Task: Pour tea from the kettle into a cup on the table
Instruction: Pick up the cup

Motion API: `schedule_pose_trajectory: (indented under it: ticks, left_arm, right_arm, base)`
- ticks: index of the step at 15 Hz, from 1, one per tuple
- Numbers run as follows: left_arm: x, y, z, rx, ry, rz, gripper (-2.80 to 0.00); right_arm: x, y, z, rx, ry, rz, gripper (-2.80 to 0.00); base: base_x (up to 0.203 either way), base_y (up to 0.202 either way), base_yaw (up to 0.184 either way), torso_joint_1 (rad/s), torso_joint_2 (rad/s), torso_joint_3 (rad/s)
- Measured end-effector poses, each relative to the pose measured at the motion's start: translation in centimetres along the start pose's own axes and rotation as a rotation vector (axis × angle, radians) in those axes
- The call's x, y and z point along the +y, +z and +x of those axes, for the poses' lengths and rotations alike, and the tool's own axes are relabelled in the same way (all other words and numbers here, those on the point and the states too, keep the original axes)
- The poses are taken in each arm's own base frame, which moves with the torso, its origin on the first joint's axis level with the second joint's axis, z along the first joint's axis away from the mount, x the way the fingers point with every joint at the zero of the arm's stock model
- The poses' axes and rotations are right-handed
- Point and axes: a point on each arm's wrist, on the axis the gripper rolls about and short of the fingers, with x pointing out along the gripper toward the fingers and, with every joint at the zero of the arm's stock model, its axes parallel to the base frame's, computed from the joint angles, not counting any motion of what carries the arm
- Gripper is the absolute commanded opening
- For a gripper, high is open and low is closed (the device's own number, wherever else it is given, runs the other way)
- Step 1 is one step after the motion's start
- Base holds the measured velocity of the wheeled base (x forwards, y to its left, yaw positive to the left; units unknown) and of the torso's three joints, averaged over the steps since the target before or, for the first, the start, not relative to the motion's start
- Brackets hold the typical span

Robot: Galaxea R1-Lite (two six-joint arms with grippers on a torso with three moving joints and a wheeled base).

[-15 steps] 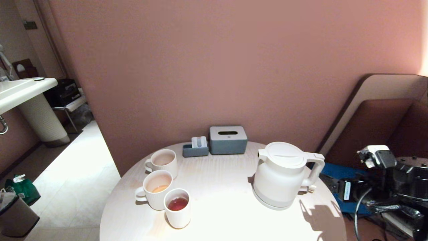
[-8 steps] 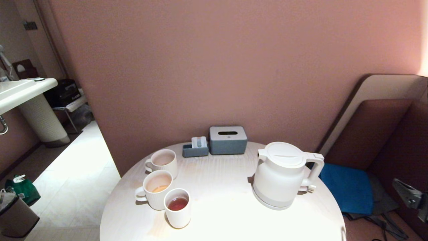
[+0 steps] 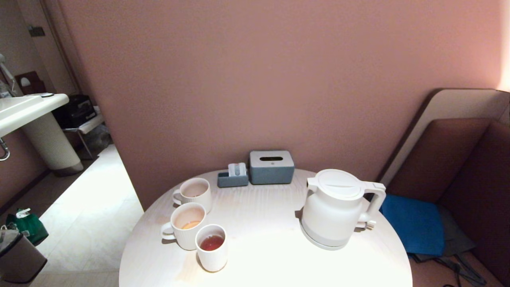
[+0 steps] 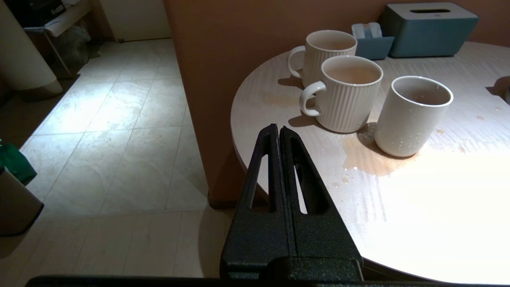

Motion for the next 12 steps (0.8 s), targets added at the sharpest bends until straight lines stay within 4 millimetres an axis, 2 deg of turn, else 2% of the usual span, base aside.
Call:
schedule_pose_trajectory:
  ticks: [2, 5, 9, 12]
  left_arm:
    - [0.0, 0.0, 0.0, 0.000, 0.000, 0.000, -2.80]
    - [0.0, 0.0, 0.0, 0.000, 0.000, 0.000, -2.80]
    - [0.0, 0.0, 0.0, 0.000, 0.001, 0.000, -2.80]
    - [0.0, 0.0, 0.0, 0.000, -0.001, 0.000, -2.80]
  right_arm:
    - [-0.9, -0.5, -1.2, -0.070, -0.004, -0.020, 0.00]
    - [-1.4, -1.9, -2.5, -0.155, 0.103, 0.028, 0.00]
    - [-0.9, -5.1, -3.2, -0.183, 0.431, 0.032, 0.00]
    - [0.1, -7.2, -2.8, -0.163, 0.655, 0.004, 0.00]
  base:
    - [0.000, 0.000, 0.000, 0.000, 0.00, 0.000]
    - [0.000, 0.000, 0.000, 0.000, 0.00, 0.000]
    - [0.000, 0.000, 0.000, 0.000, 0.00, 0.000]
    - [0.000, 0.000, 0.000, 0.000, 0.00, 0.000]
